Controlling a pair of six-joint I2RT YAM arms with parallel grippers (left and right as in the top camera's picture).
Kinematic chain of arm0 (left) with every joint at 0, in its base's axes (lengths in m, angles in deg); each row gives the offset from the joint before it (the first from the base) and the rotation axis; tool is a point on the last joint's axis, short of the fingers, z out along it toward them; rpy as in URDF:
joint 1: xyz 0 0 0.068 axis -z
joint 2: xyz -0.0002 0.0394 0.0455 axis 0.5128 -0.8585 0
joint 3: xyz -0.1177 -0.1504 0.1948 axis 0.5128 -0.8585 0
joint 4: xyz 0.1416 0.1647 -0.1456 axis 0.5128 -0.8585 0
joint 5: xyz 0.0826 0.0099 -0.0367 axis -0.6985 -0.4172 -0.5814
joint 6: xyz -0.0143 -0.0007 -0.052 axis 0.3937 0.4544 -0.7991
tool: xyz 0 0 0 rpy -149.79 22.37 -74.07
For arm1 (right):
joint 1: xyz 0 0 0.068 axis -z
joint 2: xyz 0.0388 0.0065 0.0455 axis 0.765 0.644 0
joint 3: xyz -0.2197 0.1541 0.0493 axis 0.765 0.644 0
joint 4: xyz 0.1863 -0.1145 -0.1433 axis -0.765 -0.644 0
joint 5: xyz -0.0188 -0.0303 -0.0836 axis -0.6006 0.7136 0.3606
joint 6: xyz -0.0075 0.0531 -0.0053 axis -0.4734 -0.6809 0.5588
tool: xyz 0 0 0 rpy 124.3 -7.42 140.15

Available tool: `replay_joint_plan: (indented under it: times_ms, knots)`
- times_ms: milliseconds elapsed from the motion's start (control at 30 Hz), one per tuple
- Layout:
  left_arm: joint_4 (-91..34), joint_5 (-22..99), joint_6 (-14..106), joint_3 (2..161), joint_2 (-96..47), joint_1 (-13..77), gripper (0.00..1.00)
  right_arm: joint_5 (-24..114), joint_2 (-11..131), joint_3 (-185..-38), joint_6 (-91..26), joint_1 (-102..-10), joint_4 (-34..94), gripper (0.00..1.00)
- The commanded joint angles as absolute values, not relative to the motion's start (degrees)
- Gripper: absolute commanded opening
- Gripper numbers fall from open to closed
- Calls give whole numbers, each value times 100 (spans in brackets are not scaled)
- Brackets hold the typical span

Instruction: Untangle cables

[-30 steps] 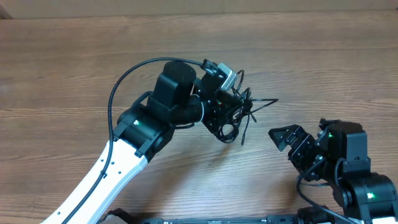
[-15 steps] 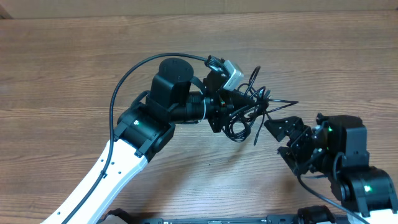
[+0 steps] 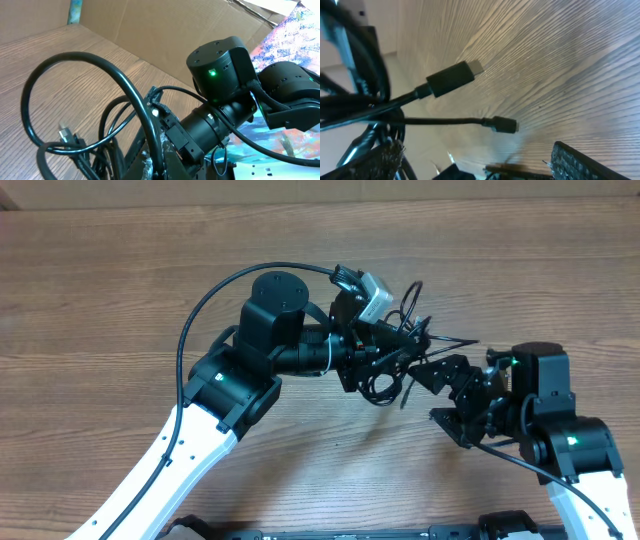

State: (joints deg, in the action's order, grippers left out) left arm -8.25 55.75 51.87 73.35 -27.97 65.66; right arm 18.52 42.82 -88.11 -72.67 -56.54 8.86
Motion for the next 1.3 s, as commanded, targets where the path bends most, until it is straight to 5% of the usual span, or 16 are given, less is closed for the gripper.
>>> replay_joint_plan:
  times_ms: [0, 1267]
  knots:
    - [-783, 5746, 5109, 7471, -2660, 6583, 4, 1618, 4263, -8933, -7031, -5633, 980, 94]
    - [-119, 5350, 4877, 7471, -2671, 7171, 4, 1102, 4269, -8933, -7549, -5635, 1843, 90]
